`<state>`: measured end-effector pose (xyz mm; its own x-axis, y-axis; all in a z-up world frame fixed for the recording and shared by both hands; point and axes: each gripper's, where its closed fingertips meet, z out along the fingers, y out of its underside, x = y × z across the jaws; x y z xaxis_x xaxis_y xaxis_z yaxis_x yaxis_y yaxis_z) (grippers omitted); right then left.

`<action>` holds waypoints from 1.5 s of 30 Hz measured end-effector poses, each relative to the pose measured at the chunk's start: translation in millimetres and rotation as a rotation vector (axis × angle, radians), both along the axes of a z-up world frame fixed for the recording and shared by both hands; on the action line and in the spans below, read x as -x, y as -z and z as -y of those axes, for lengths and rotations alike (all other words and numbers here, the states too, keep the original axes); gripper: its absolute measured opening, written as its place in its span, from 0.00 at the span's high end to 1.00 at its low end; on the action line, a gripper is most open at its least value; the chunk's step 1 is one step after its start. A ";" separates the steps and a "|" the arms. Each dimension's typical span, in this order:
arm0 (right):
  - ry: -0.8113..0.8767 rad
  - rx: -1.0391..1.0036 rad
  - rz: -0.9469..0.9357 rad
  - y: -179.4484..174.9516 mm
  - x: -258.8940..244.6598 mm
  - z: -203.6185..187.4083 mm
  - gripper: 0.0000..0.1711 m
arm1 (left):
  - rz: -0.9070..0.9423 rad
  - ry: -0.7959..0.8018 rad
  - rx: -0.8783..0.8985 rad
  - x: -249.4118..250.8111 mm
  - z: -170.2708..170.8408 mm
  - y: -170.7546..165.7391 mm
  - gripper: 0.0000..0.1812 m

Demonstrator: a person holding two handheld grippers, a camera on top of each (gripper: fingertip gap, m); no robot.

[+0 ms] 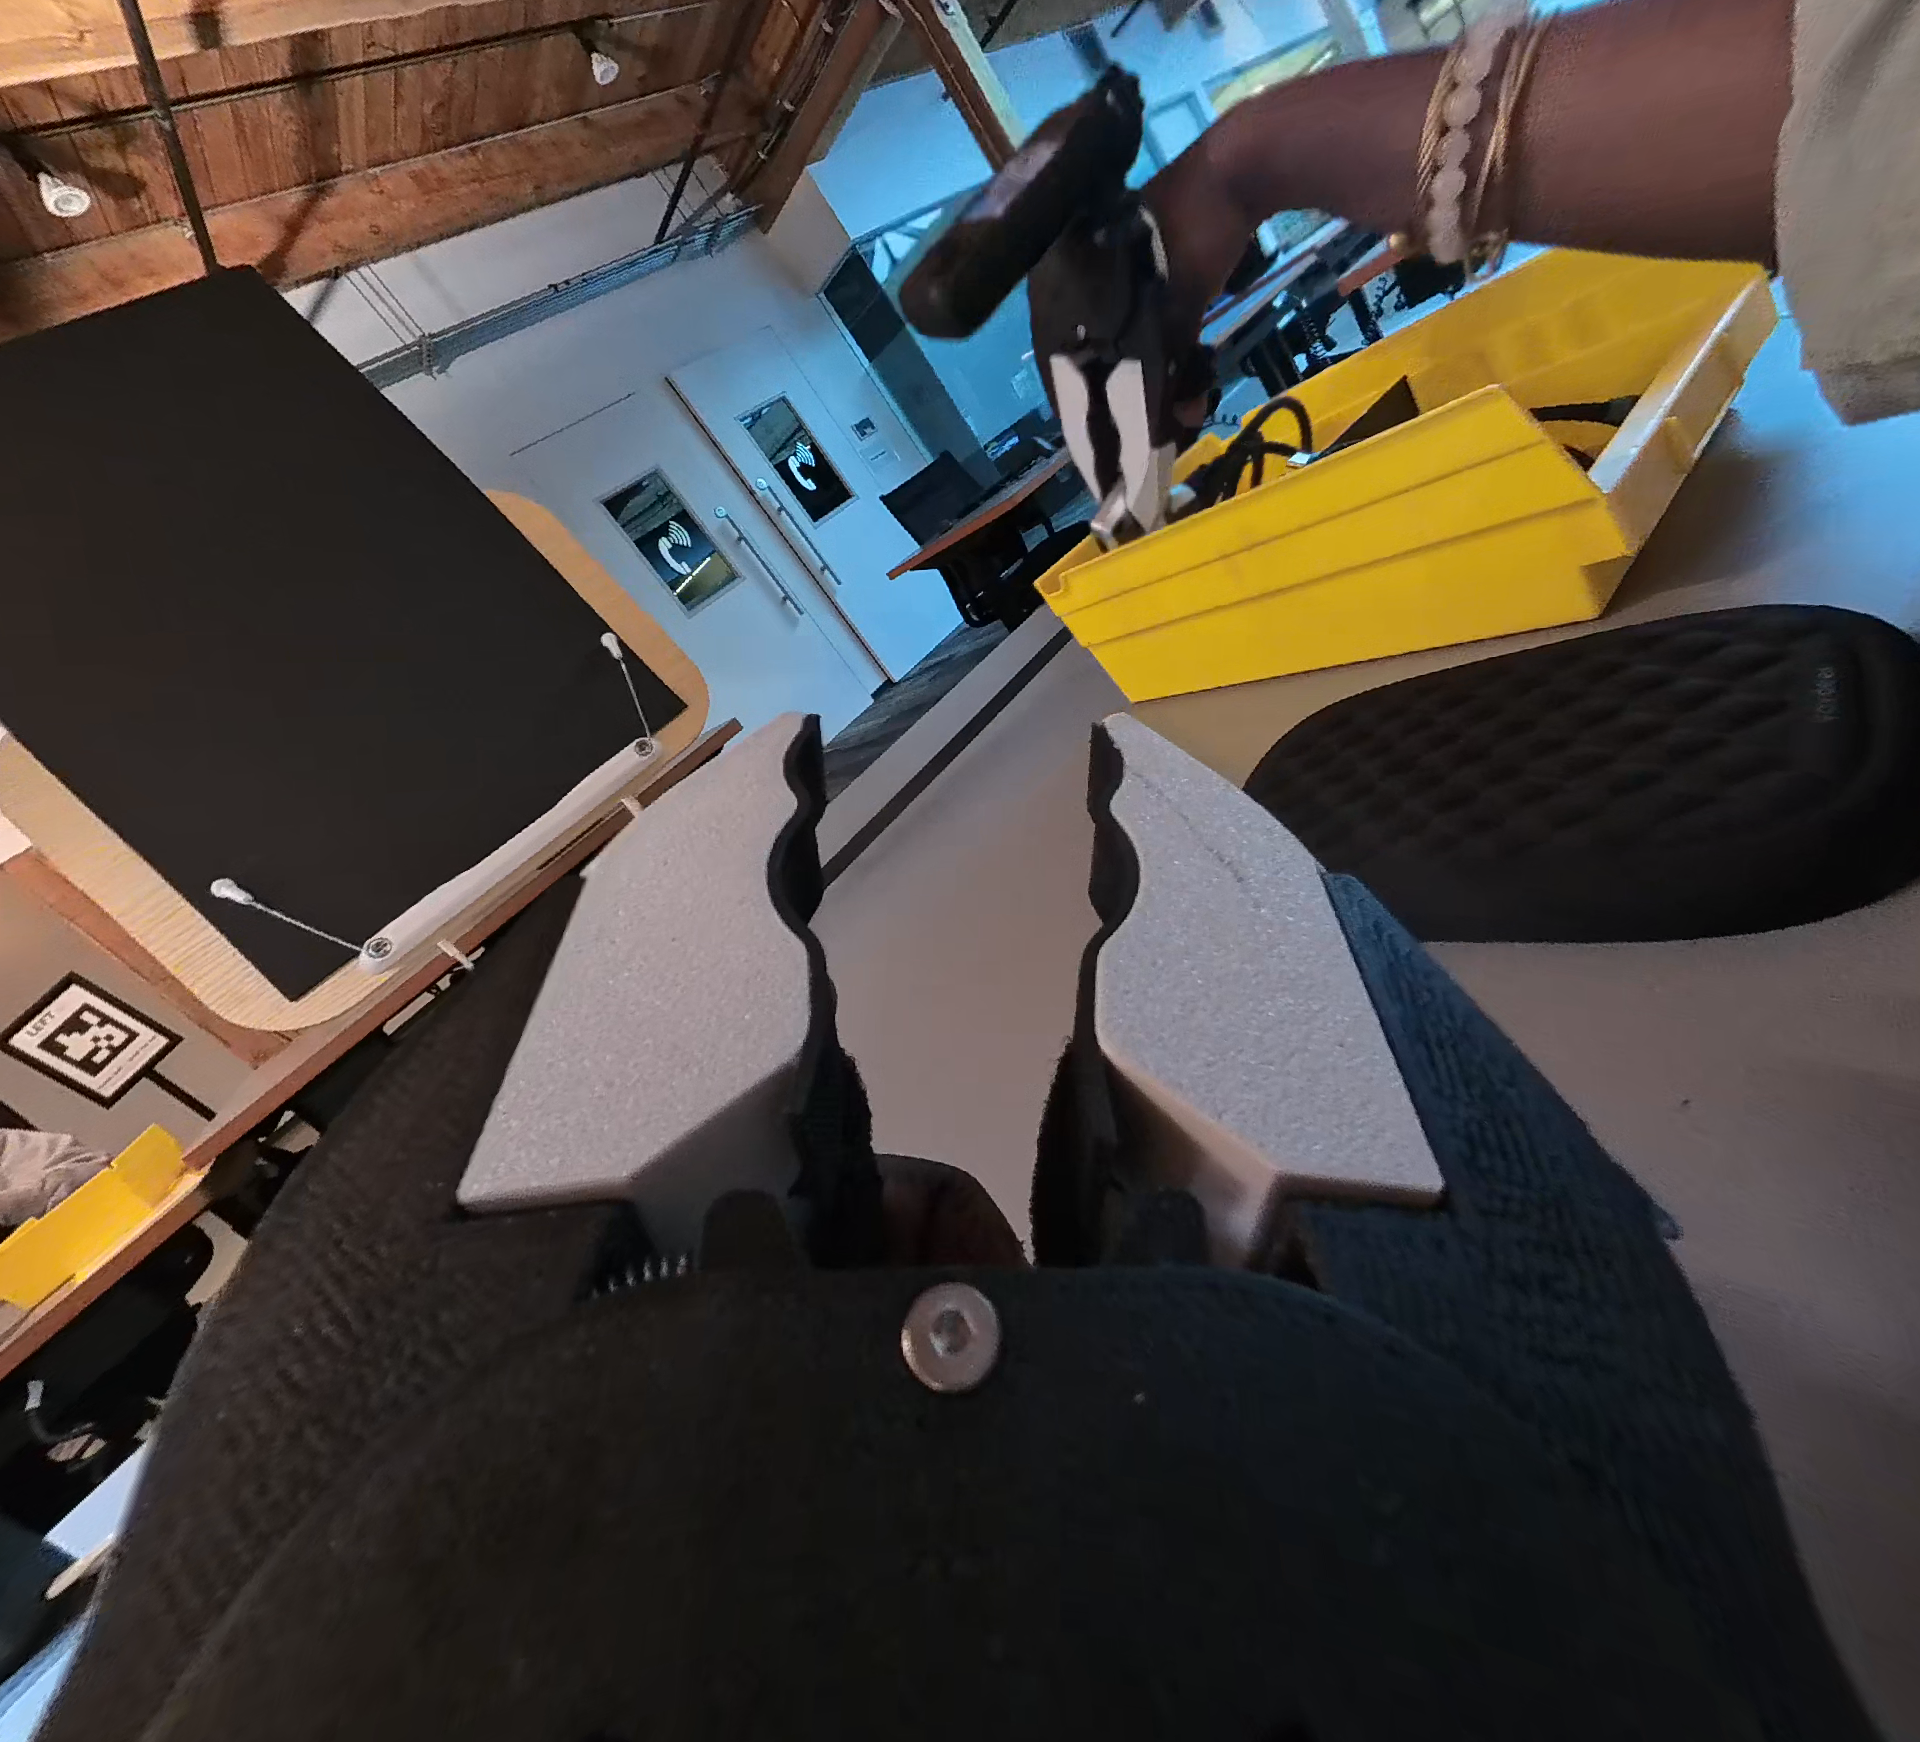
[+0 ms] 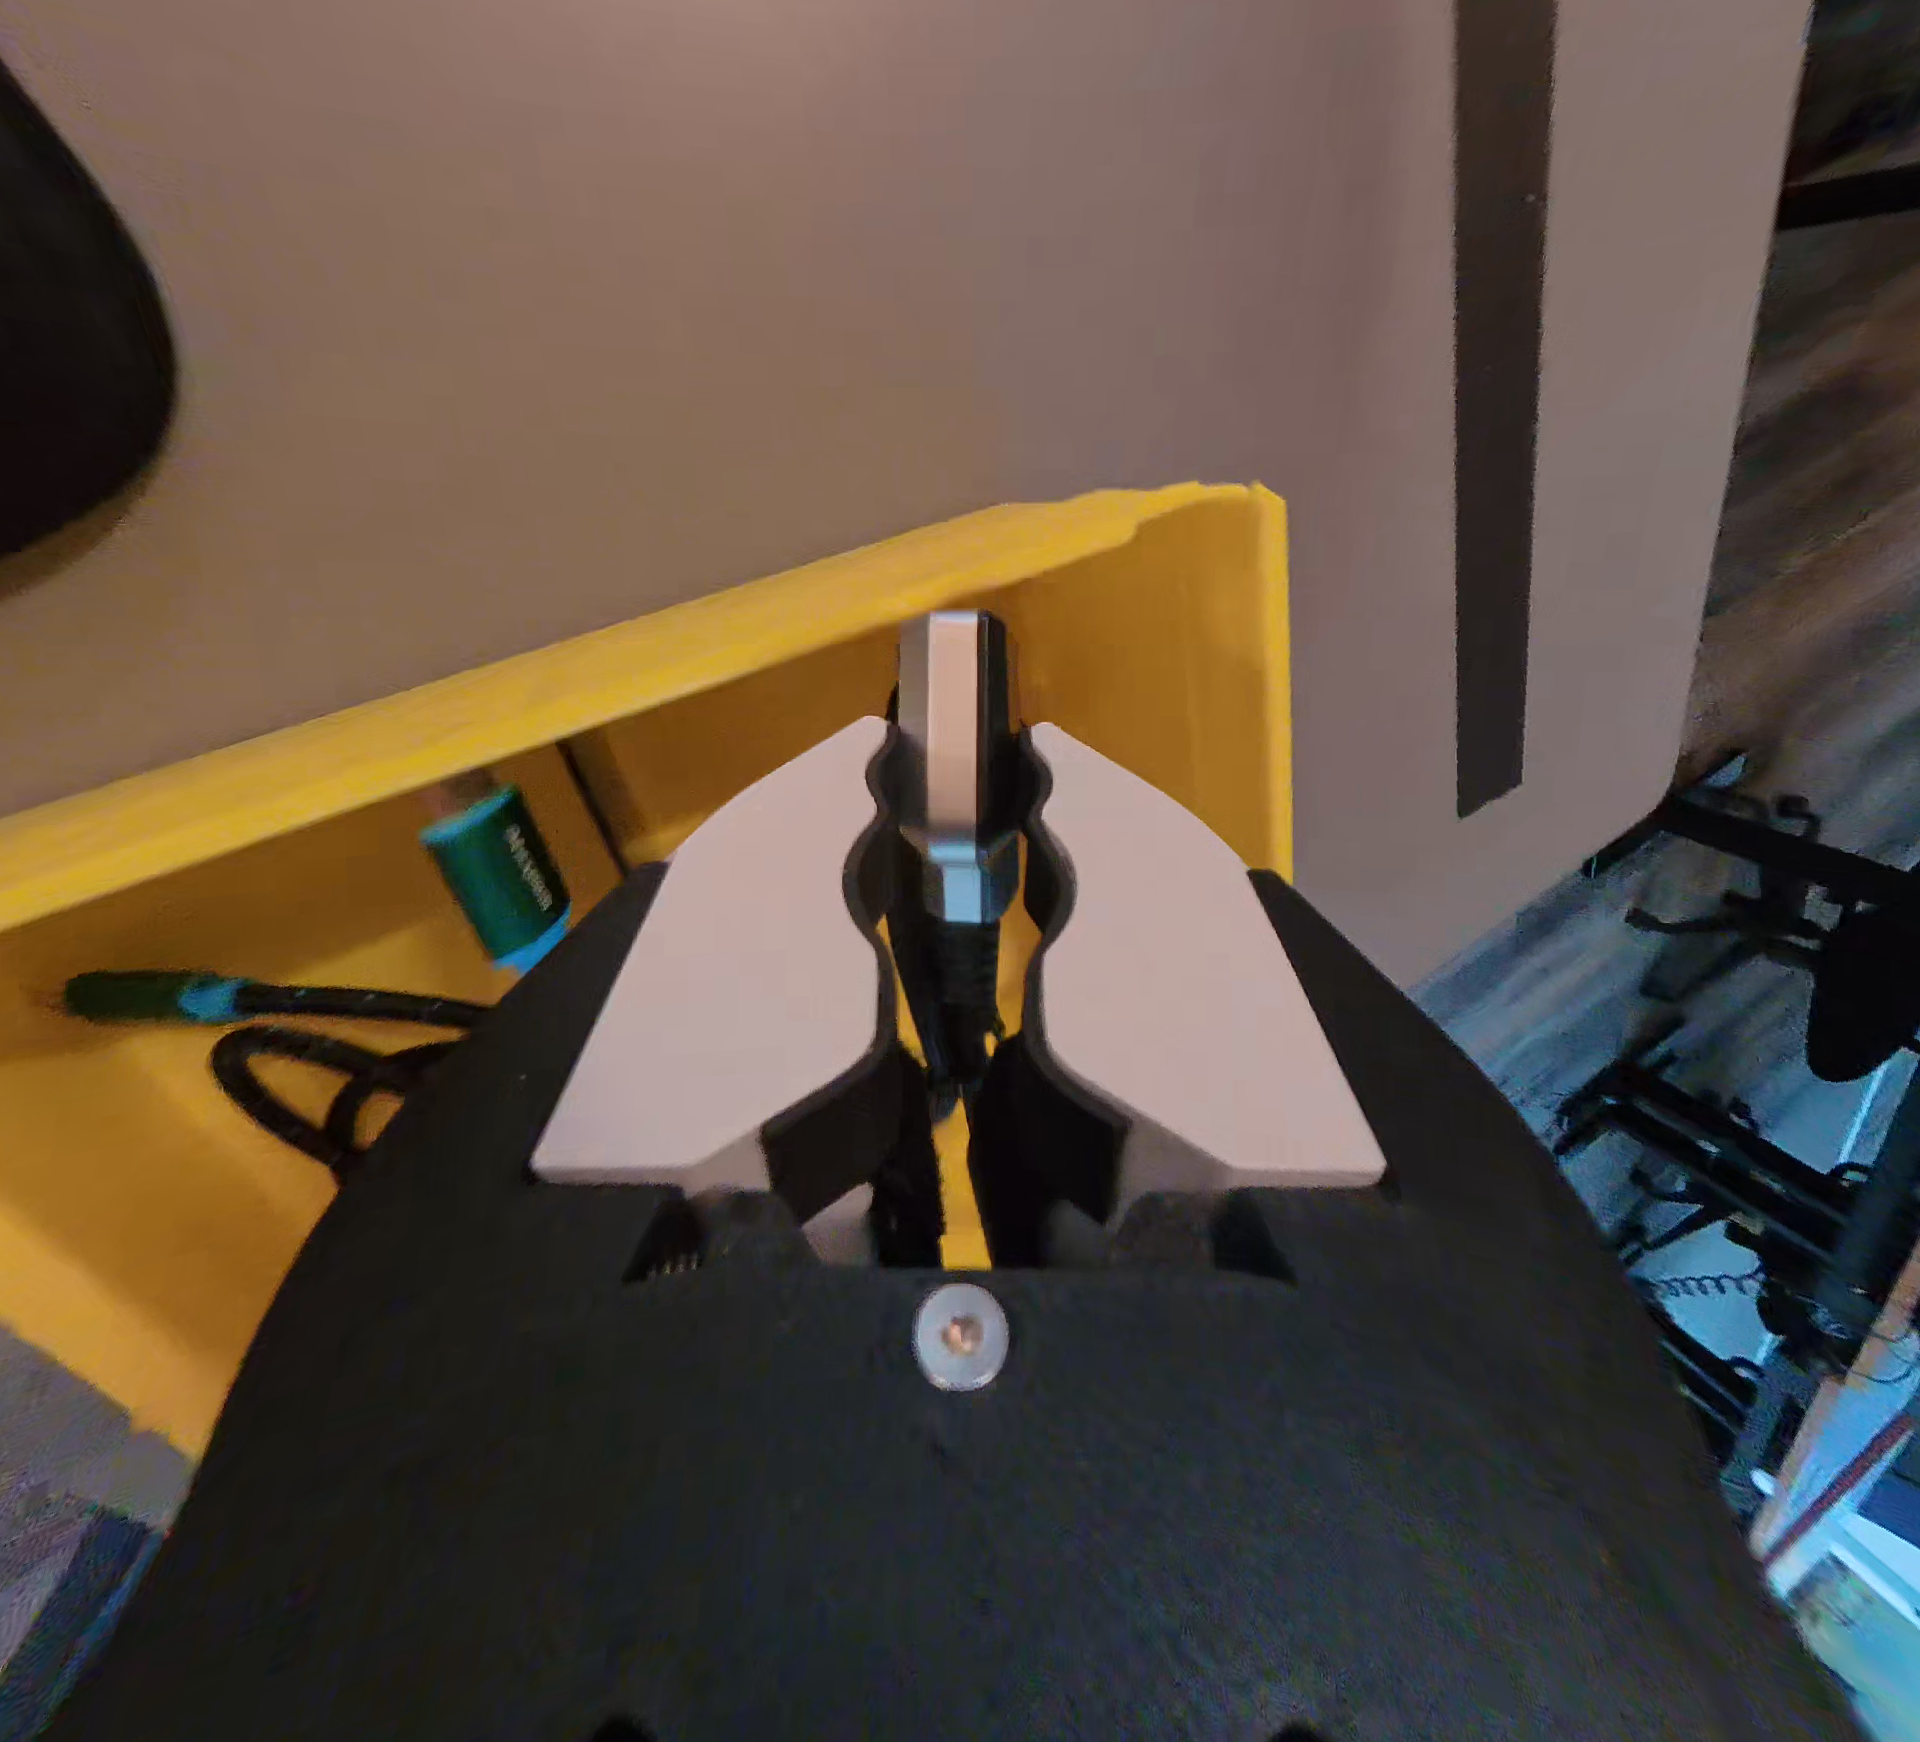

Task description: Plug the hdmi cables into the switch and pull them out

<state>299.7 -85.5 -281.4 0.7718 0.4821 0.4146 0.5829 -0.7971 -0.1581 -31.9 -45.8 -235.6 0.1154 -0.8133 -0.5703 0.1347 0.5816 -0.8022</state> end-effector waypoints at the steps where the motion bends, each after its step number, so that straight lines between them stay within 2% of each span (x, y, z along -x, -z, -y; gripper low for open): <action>1: 0.003 0.019 0.022 7.2 -4.6 -3.3 0.87 | 0.001 -0.003 -0.001 0.6 -0.9 -0.5 0.73; 6: 0.010 0.009 0.034 32.2 -15.4 -7.9 0.83 | 0.008 -0.008 0.005 2.9 -4.4 -2.1 0.73; 9: 0.011 -0.063 -0.009 26.3 -7.5 -1.8 0.68 | 0.002 -0.016 0.006 2.6 -6.4 -0.9 0.73; 14: 0.092 -0.382 0.055 -30.2 4.2 14.1 0.47 | -0.003 -0.016 0.031 0.7 -6.0 0.4 0.73; 17: 0.115 -0.755 0.022 -82.5 41.1 21.3 0.31 | -0.003 -0.019 0.065 -1.0 -6.5 0.6 0.74; 19: 0.030 -1.032 -0.069 -113.5 88.1 27.3 0.26 | 0.007 0.000 0.094 -1.7 -4.5 -0.9 0.72; 20: -0.039 -1.167 -0.125 -126.2 116.0 31.7 0.24 | 0.026 0.027 0.111 -1.4 -1.5 -3.9 0.66; 22: -0.166 -1.356 -0.259 -136.2 169.3 42.7 0.24 | 0.077 0.101 0.173 0.6 6.2 -13.4 0.47; 24: -0.206 -1.407 -0.383 -119.6 207.0 48.1 0.24 | 0.078 0.181 0.255 1.3 14.1 -19.7 0.28; 26: -0.218 -1.390 -0.440 -94.9 228.4 39.1 0.19 | 0.084 0.207 0.294 4.1 16.5 -25.5 0.21; 28: -0.224 -1.322 -0.438 -80.1 233.0 14.4 0.15 | 0.101 0.198 0.280 8.1 15.2 -32.8 0.21; 30: -0.232 -1.254 -0.431 -62.1 241.0 -3.0 0.19 | 0.107 0.161 0.243 14.4 11.5 -37.9 0.25; 32: -0.290 -1.214 -0.450 -41.0 255.6 -13.0 0.36 | 0.125 0.088 0.181 24.9 2.7 -45.9 0.41; 33: -0.316 -1.181 -0.471 -27.9 261.5 -16.5 0.62 | 0.133 0.068 0.154 31.7 0.3 -50.3 0.47; 34: -0.331 -1.142 -0.494 -13.7 265.2 -19.6 0.99 | 0.144 0.046 0.151 38.8 -3.5 -55.9 0.51; 35: -0.315 -1.140 -0.521 -5.4 264.5 -24.1 1.00 | 0.170 0.004 0.164 47.6 -11.5 -63.9 0.55; 36: -0.300 -1.137 -0.517 -2.4 262.7 -25.9 1.00 | 0.203 -0.049 0.181 59.0 -21.6 -73.0 0.63; 37: -0.294 -1.150 -0.497 -5.0 261.6 -25.8 1.00 | 0.230 -0.109 0.208 72.6 -33.7 -81.2 0.79; 39: -0.283 -1.192 -0.476 -9.7 258.5 -24.3 0.98 | 0.257 -0.248 0.283 104.1 -64.7 -92.5 1.00; 44: -0.244 -1.387 -0.443 -28.4 241.7 -19.2 0.69 | 0.212 -0.517 0.311 179.0 -146.5 -94.9 1.00; 45: -0.238 -1.408 -0.447 -30.8 239.7 -18.6 0.63 | 0.177 -0.572 0.304 189.7 -166.5 -91.8 0.95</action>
